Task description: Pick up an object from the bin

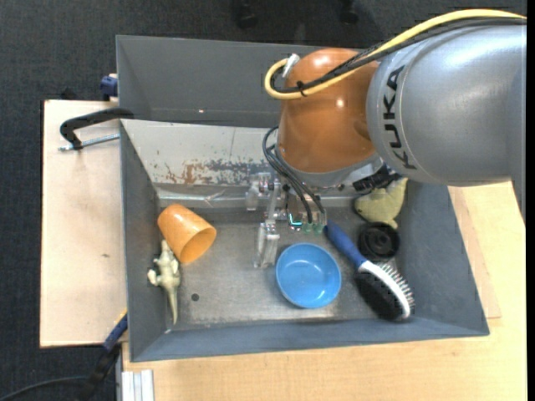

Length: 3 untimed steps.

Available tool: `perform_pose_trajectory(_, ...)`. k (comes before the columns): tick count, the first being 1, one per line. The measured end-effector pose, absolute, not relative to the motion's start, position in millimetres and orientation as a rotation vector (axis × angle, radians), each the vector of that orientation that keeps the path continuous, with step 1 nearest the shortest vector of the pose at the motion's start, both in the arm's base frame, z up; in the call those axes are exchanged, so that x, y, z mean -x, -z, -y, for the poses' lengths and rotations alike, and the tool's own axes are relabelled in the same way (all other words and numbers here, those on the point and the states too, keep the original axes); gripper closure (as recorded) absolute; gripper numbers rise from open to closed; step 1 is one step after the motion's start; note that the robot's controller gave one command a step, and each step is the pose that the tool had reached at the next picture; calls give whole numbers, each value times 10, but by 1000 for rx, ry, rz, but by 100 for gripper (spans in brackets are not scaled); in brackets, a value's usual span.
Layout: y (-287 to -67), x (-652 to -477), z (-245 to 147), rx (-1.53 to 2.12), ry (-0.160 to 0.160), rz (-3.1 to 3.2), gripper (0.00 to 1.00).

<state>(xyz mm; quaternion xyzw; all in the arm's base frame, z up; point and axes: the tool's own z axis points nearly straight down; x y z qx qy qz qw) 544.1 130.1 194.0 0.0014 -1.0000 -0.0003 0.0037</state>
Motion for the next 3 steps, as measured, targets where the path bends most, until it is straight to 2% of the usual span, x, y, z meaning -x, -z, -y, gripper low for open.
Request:
perform_pose_trajectory(1, -871, -5695, -2047, -147, 1, 3134, 0)
perform_pose_trajectory(2, -934, -5736, -2004, -137, -2, 3146, 100)
perform_pose_trajectory(3, -2318, -5953, -2039, -231, 7, 3149, 100)
